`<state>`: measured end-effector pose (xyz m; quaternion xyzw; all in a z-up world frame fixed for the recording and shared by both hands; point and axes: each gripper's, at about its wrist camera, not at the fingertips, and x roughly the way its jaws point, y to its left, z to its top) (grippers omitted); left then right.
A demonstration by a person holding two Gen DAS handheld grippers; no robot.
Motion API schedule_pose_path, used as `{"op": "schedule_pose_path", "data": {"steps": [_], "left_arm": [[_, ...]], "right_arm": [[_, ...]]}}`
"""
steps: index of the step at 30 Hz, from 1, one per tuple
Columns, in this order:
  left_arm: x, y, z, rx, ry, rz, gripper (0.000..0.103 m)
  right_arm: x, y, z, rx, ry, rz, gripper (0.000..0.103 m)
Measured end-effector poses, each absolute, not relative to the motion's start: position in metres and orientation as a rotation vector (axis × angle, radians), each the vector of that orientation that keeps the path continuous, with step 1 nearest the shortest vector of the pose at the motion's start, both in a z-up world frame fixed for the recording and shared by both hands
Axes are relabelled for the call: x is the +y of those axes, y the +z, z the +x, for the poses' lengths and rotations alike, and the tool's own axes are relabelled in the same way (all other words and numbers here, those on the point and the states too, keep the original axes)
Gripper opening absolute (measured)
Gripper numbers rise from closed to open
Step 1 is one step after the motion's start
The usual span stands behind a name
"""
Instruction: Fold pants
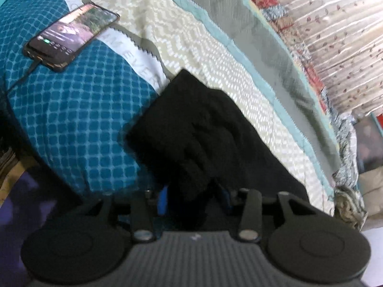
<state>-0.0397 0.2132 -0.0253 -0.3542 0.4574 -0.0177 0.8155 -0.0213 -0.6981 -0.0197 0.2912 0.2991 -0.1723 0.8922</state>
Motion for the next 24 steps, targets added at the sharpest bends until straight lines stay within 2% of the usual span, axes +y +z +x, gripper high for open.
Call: {"op": "schedule_pose_path", "data": {"steps": [3, 5, 8, 9, 12, 16, 18, 20, 21, 22, 24], "left_arm": [[0.202, -0.024, -0.036, 0.994, -0.027, -0.737, 0.042], [0.198, -0.023, -0.034, 1.001, -0.017, -0.722, 0.043], [0.194, -0.023, -0.031, 1.011, -0.003, -0.715, 0.044], [0.194, -0.023, -0.031, 1.016, 0.002, -0.715, 0.044], [0.193, -0.023, -0.03, 1.02, 0.013, -0.718, 0.044], [0.195, -0.024, -0.031, 1.019, 0.017, -0.713, 0.044], [0.195, -0.026, -0.029, 1.023, 0.023, -0.719, 0.044], [0.193, -0.028, -0.028, 1.018, 0.027, -0.712, 0.044], [0.192, -0.029, -0.027, 1.015, 0.029, -0.706, 0.044], [0.192, -0.029, -0.027, 1.015, 0.03, -0.703, 0.044], [0.192, -0.028, -0.029, 1.012, 0.031, -0.707, 0.044]], "right_arm": [[-0.683, -0.035, 0.004, 0.739, -0.29, 0.477, 0.056], [-0.661, -0.036, 0.009, 0.773, -0.28, 0.298, 0.056], [-0.641, -0.034, 0.006, 0.8, -0.231, 0.15, 0.04], [-0.638, -0.032, 0.004, 0.798, -0.216, 0.122, 0.03], [-0.635, -0.016, -0.007, 0.735, -0.255, 0.045, 0.027], [-0.675, 0.009, -0.021, 0.55, -0.386, 0.236, 0.027], [-0.691, 0.0, -0.008, 0.559, -0.435, 0.32, 0.028], [-0.698, -0.024, 0.013, 0.641, -0.445, 0.347, 0.03], [-0.701, -0.038, 0.021, 0.683, -0.455, 0.356, 0.038], [-0.704, -0.048, 0.024, 0.694, -0.474, 0.366, 0.054], [-0.712, -0.048, 0.021, 0.656, -0.506, 0.427, 0.069]]}}
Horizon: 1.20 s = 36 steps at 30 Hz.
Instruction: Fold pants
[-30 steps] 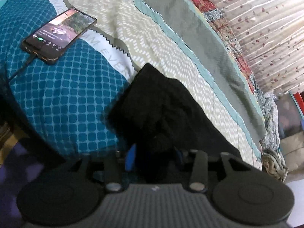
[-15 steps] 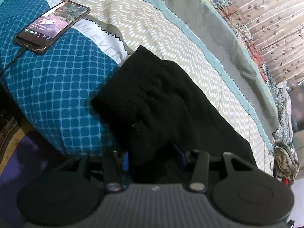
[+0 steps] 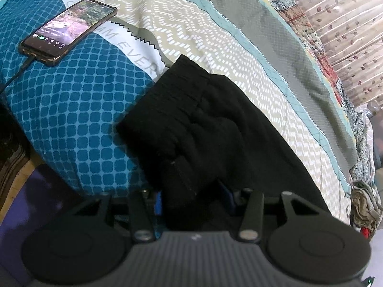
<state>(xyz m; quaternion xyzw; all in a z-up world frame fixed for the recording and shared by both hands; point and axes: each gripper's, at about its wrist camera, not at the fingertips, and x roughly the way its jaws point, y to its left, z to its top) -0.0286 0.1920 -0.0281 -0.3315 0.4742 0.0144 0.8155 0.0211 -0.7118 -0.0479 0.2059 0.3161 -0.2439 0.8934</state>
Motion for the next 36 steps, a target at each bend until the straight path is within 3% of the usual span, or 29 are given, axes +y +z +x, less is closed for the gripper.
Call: {"op": "schedule_pose_path", "data": {"steps": [6, 13, 20, 22, 23, 27, 33, 35, 36], "left_arm": [[0.211, -0.006, -0.055, 0.906, -0.032, -0.728, 0.052], [0.232, -0.014, -0.079, 0.88, -0.059, -0.817, 0.059], [0.21, -0.049, -0.078, 0.955, -0.108, -0.89, 0.063], [0.206, -0.051, -0.078, 0.959, -0.111, -0.888, 0.063], [0.207, -0.051, -0.079, 0.953, -0.11, -0.889, 0.064], [0.213, -0.05, -0.079, 0.936, -0.086, -0.892, 0.069], [0.212, -0.05, -0.081, 0.931, -0.083, -0.895, 0.069], [0.21, -0.048, -0.08, 0.933, -0.088, -0.885, 0.069], [0.208, -0.048, -0.08, 0.93, -0.088, -0.886, 0.069]], "right_arm": [[-0.738, -0.022, -0.057, 0.437, -0.463, 0.817, 0.069], [-0.717, -0.047, -0.126, 0.432, -0.41, 1.022, 0.07], [-0.701, -0.061, -0.093, 0.475, -0.408, 1.045, 0.07], [-0.694, -0.048, -0.083, 0.481, -0.422, 0.995, 0.053], [-0.689, -0.038, -0.082, 0.449, -0.425, 0.944, 0.052], [-0.686, -0.03, -0.076, 0.45, -0.397, 0.883, 0.053], [-0.703, -0.064, -0.083, 0.444, -0.393, 1.097, 0.055], [-0.703, -0.06, -0.082, 0.438, -0.384, 1.129, 0.047], [-0.702, -0.055, -0.082, 0.417, -0.355, 1.148, 0.019]]}}
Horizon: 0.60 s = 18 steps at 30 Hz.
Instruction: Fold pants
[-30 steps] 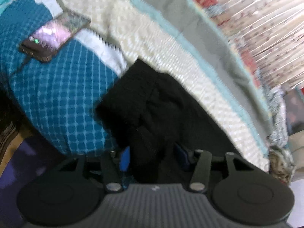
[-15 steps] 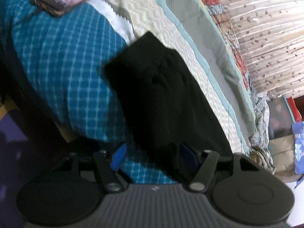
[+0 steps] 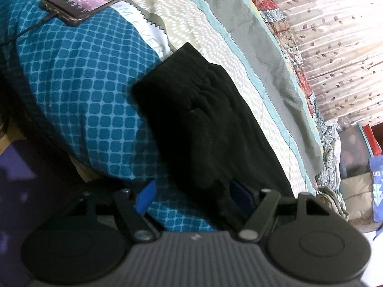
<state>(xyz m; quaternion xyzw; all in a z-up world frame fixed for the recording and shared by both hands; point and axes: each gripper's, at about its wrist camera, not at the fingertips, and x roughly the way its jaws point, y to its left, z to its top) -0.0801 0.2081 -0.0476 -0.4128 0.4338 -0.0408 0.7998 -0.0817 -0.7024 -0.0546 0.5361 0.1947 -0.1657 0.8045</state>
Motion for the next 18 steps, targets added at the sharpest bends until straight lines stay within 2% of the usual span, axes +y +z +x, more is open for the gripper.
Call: {"op": "schedule_pose_path", "data": {"steps": [1, 2, 5, 8, 9, 10, 15, 17, 18], "left_arm": [[0.207, -0.047, -0.08, 0.925, -0.09, -0.889, 0.071], [0.207, -0.047, -0.08, 0.919, -0.09, -0.892, 0.073], [0.207, -0.048, -0.078, 0.913, -0.082, -0.896, 0.075], [0.212, -0.047, -0.073, 0.893, -0.059, -0.902, 0.075], [0.215, -0.047, -0.072, 0.88, -0.051, -0.907, 0.076], [0.218, -0.046, -0.07, 0.868, -0.044, -0.911, 0.078], [0.221, -0.051, -0.044, 0.852, -0.036, -0.897, 0.082], [0.213, -0.055, -0.03, 0.861, -0.036, -0.877, 0.09], [0.209, -0.055, -0.024, 0.859, -0.029, -0.857, 0.089]], "right_arm": [[-0.702, -0.05, -0.084, 0.386, -0.321, 1.168, 0.014], [-0.702, -0.044, -0.086, 0.347, -0.312, 1.176, 0.014], [-0.702, -0.039, -0.082, 0.341, -0.331, 1.16, 0.019], [-0.7, -0.044, -0.08, 0.385, -0.379, 1.13, 0.039], [-0.701, -0.048, -0.081, 0.38, -0.385, 1.143, 0.056], [-0.701, -0.051, -0.083, 0.379, -0.401, 1.15, 0.066], [-0.703, -0.069, -0.09, 0.379, -0.442, 1.22, 0.066], [-0.701, -0.069, -0.082, 0.391, -0.44, 1.22, 0.066], [-0.698, -0.066, -0.076, 0.403, -0.451, 1.195, 0.066]]}}
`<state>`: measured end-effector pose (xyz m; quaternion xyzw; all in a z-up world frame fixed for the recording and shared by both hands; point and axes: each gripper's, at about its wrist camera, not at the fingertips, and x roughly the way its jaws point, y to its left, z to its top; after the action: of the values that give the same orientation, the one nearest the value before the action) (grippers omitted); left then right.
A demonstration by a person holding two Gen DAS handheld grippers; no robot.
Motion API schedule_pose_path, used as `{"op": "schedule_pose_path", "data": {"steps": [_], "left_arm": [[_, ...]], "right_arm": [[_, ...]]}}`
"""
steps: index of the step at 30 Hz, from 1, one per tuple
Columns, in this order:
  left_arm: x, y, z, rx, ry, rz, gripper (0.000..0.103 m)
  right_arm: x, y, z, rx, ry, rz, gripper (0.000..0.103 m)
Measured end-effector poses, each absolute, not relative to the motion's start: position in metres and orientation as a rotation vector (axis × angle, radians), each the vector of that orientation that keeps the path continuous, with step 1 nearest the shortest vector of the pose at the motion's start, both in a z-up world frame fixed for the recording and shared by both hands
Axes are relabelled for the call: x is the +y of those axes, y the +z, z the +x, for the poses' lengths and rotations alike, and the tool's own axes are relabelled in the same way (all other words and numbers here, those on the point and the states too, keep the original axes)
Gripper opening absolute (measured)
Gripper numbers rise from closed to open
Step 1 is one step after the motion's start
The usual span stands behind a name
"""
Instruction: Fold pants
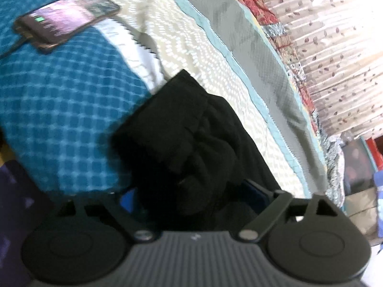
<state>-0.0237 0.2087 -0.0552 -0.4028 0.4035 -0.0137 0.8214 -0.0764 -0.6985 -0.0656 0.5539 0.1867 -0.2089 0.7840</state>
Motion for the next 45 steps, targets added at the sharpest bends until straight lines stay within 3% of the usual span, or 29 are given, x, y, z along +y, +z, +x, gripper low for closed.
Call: {"op": "schedule_pose_path", "data": {"steps": [1, 2, 3, 5, 9, 14, 22, 27, 33, 35, 38, 41, 43, 45], "left_arm": [[0.204, -0.053, -0.022, 0.848, -0.022, -0.838, 0.073], [0.2, -0.048, -0.019, 0.834, -0.027, -0.803, 0.029], [0.197, -0.043, -0.017, 0.846, -0.05, -0.78, 0.021], [0.192, -0.027, -0.021, 0.825, -0.059, -0.747, 0.017], [0.195, 0.01, -0.028, 0.746, -0.145, -0.765, 0.016], [0.194, 0.063, 0.022, 0.664, -0.193, -0.717, 0.016], [0.196, 0.143, 0.073, 0.478, -0.204, -0.7, 0.017], [0.212, 0.106, 0.083, 0.575, -0.115, -0.735, 0.017], [0.229, -0.017, 0.105, 0.871, 0.087, -0.732, 0.017], [0.232, -0.05, 0.1, 0.906, 0.134, -0.751, 0.023], [0.237, -0.054, 0.088, 0.865, 0.116, -0.789, 0.027], [0.237, -0.039, 0.076, 0.877, 0.117, -0.768, 0.04], [0.235, -0.025, 0.064, 0.857, 0.116, -0.765, 0.039], [0.237, -0.01, 0.042, 0.815, 0.095, -0.763, 0.039]], "right_arm": [[-0.697, -0.061, -0.07, 0.418, -0.462, 1.163, 0.053], [-0.694, -0.055, -0.064, 0.444, -0.48, 1.121, 0.039], [-0.693, -0.049, -0.061, 0.467, -0.474, 1.089, 0.014], [-0.687, -0.029, -0.06, 0.444, -0.46, 1.02, 0.014], [-0.678, 0.02, -0.055, 0.342, -0.363, 0.978, 0.013], [-0.677, 0.072, 0.002, 0.287, -0.263, 0.935, 0.013], [-0.68, 0.121, 0.063, 0.177, -0.182, 0.97, 0.013], [-0.672, 0.079, 0.072, 0.269, -0.221, 0.988, 0.013], [-0.657, -0.049, 0.076, 0.613, -0.406, 0.996, 0.014], [-0.66, -0.074, 0.058, 0.568, -0.405, 1.073, 0.014], [-0.666, -0.074, 0.049, 0.556, -0.381, 1.113, 0.013], [-0.675, -0.071, 0.044, 0.55, -0.347, 1.171, 0.023], [-0.679, -0.074, 0.033, 0.496, -0.329, 1.232, 0.042], [-0.68, -0.075, 0.021, 0.45, -0.318, 1.256, 0.05]]}}
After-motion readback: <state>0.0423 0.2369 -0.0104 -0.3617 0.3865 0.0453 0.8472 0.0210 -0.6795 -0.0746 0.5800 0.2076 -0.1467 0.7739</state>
